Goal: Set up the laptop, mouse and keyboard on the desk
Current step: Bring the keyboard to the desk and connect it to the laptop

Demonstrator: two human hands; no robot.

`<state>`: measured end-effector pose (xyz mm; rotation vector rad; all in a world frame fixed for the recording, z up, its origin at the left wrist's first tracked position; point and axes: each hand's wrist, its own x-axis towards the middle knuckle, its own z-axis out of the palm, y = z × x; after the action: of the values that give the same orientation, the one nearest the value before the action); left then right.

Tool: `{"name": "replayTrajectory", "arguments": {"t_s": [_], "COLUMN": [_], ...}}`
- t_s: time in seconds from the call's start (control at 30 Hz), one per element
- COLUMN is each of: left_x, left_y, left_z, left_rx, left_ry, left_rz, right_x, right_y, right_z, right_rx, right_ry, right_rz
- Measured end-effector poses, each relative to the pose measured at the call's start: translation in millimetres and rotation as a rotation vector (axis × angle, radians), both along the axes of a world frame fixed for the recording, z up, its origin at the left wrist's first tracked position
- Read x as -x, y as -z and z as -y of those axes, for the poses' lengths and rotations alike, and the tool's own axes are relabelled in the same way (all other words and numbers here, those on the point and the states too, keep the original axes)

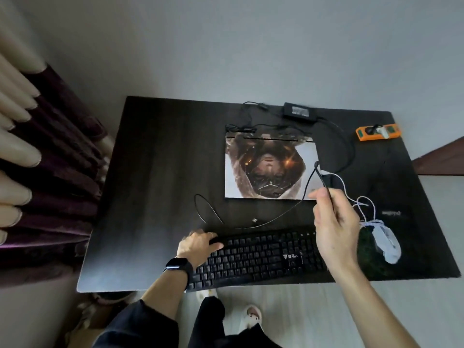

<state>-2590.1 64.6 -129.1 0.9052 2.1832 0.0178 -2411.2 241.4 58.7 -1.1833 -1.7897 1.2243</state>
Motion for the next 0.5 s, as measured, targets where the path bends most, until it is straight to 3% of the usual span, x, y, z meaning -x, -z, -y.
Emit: {"name": "replayTrajectory", "arguments": {"t_s": [0.13, 0.27, 0.37, 0.43, 0.5], "left_x": [1.8, -6.8, -20.1, -27.6, -31.6], "left_y": [16.1, 20.4, 14.8, 10.4, 9.9], "left_z": [-12.7, -9.6, 8.4, 15.8, 20.7], "left_rx": [-0.013, -0.085, -0.02, 0.094, 0.112], "left_ry": [0.105, 0.046, -0.277, -0.62, -0.818], "left_rz": [-0.095, -0.185, -0.234, -0.076, 0.104], "right_x": [6.3, 6.4, 9.1, 12.2, 15.1], "right_y": [2.5, 4.2, 7.4, 11.8, 21.0], "right_z": [5.9, 7.6, 10.0, 13.6, 20.5], "right_rx": [0.023, 0.038, 0.064, 0.083, 0.121], "right_ry": [0.034, 0.05, 0.052, 0.047, 0.049], "right_rz": [0.032, 0.063, 0.063, 0.073, 0.08]}}
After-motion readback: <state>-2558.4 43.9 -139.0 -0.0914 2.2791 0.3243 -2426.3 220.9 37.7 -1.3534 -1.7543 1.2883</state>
